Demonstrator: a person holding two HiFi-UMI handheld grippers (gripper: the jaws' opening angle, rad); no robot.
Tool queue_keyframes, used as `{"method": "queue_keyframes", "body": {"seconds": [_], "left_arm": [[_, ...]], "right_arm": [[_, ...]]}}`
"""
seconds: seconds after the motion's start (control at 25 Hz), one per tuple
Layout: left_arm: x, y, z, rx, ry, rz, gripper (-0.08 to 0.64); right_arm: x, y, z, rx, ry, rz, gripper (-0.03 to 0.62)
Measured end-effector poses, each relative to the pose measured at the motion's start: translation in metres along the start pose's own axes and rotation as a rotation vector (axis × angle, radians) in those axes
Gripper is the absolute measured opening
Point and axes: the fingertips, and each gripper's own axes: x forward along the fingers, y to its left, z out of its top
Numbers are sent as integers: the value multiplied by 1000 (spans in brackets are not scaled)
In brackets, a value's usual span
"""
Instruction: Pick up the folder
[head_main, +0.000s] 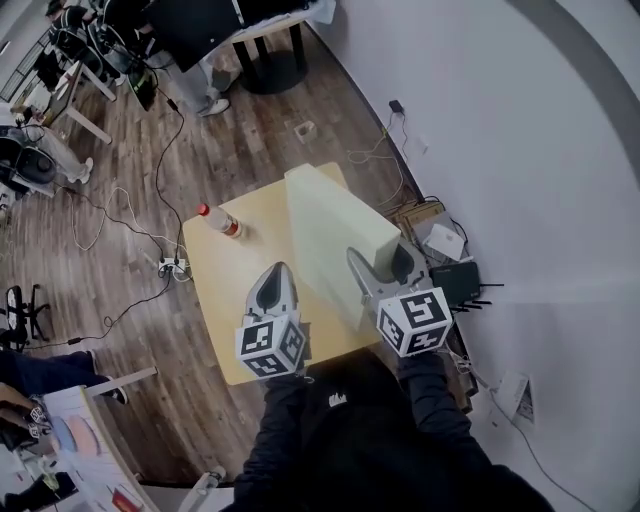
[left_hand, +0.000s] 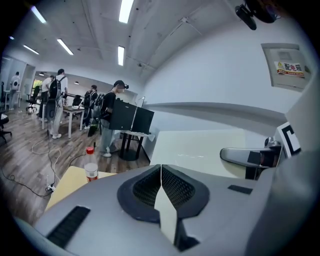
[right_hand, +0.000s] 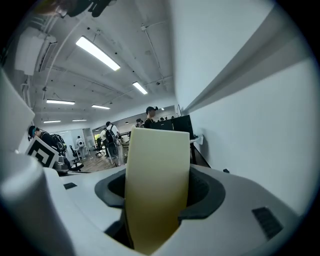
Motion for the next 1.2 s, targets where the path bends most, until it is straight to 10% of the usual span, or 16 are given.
{"method": "queue_keyframes", "body": {"seconds": [1.2], "left_arm": [[-73, -2, 143, 120, -271, -65, 34]], "right_arm": [[-29, 112, 122, -258, -177, 1, 284]]}}
